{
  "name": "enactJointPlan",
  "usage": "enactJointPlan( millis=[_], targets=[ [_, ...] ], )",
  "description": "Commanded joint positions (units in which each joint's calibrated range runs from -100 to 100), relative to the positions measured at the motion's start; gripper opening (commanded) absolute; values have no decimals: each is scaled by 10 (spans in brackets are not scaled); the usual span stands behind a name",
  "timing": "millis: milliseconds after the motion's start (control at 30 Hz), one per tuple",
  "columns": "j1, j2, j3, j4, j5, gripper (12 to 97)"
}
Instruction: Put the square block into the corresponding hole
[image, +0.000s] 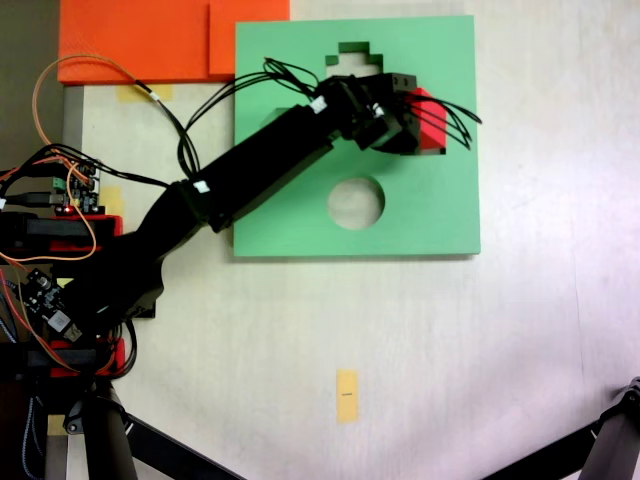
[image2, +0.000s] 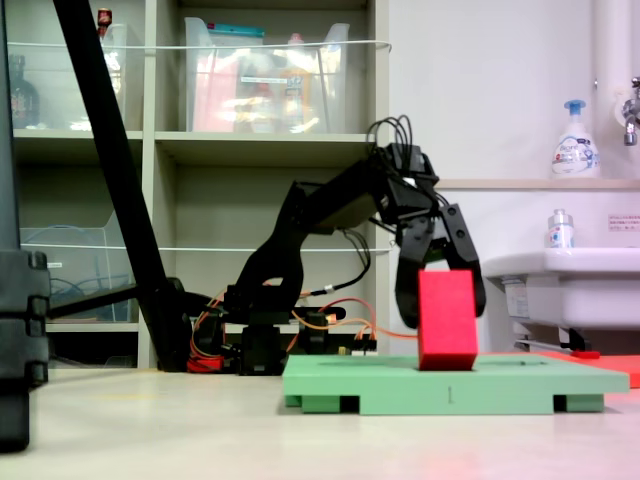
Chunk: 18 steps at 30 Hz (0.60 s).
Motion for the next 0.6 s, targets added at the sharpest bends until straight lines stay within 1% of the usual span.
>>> enactJointPlan(
  millis=[0, 367, 567],
  targets=[
    [3, -8, 31, 14, 11, 187],
    [3, -17, 31, -19, 19, 187],
    [1, 17, 30, -25, 18, 187]
  ],
)
